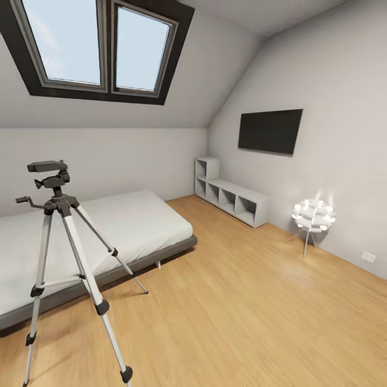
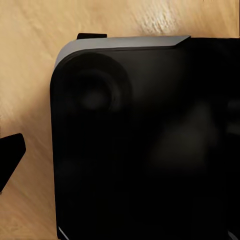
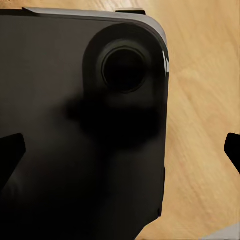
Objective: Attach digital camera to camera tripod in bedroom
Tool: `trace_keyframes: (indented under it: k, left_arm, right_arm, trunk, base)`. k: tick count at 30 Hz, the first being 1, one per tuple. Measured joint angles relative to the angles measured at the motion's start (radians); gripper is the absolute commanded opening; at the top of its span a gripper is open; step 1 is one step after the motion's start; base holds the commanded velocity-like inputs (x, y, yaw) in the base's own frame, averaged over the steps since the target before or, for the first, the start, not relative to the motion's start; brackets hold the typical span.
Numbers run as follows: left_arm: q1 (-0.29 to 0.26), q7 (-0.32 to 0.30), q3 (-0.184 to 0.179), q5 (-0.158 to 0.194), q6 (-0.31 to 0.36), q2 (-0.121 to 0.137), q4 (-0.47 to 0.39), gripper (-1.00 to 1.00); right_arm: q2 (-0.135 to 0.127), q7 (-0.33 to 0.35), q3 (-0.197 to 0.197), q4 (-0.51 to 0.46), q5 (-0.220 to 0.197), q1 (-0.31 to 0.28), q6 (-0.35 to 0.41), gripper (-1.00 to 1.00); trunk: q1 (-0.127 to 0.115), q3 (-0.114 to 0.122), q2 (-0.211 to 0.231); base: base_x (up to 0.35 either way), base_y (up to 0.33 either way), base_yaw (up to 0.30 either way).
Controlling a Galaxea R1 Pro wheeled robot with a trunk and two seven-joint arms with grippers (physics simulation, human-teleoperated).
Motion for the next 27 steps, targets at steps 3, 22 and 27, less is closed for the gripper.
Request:
trace_keyframes:
  k: [3, 22, 27]
  left_arm:
    - [0.0, 0.0, 0.0, 0.001, 0.0, 0.0, 0.0, 1.0]
    - [0.0, 0.001, -0.001, 0.001, 0.0, 0.001, -0.001, 1.0]
    - [0.0, 0.003, 0.0, 0.001, 0.0, 0.001, -0.002, 1.0]
  right_arm:
    - [0.0, 0.0, 0.0, 0.0, 0.0, 0.0, 0.0, 1.0]
    - [0.0, 0.0, -0.001, 0.0, -0.001, 0.0, 0.0, 1.0]
    - [0.0, 0.0, -0.001, 0.0, -0.001, 0.0, 0.001, 1.0]
  trunk:
    - [0.0, 0.002, 0.0]
    - [0.0, 0.014, 0.0]
    - [0.0, 0.017, 0.0]
  base:
    - [0.0, 0.0, -0.219]
    - [0.0, 0.0, -0.219]
    - [0.0, 0.0, -0.219]
